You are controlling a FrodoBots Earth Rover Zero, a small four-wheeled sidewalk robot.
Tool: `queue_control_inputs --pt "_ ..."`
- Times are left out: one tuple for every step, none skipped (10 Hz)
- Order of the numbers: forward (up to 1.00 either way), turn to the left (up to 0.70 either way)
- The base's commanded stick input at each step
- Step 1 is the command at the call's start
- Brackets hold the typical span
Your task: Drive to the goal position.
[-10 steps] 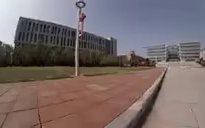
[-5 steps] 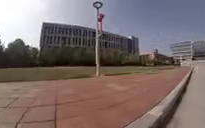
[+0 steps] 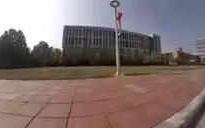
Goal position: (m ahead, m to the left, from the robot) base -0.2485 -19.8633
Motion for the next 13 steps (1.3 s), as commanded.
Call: queue_control_inputs --pt "-0.29 0.3" --pt "-0.48 0.49" --pt "-0.52 0.53" --pt "-0.55 0.56" --pt "-0.77 0.41" --pt "-0.9 0.37" --pt "-0.98 0.4" --pt "-1.0 0.41" --pt "-1.0 0.41" --pt "-1.0 0.41" --pt "-1.0 0.41" --pt "-1.0 0.41" --pt "-1.0 0.41"
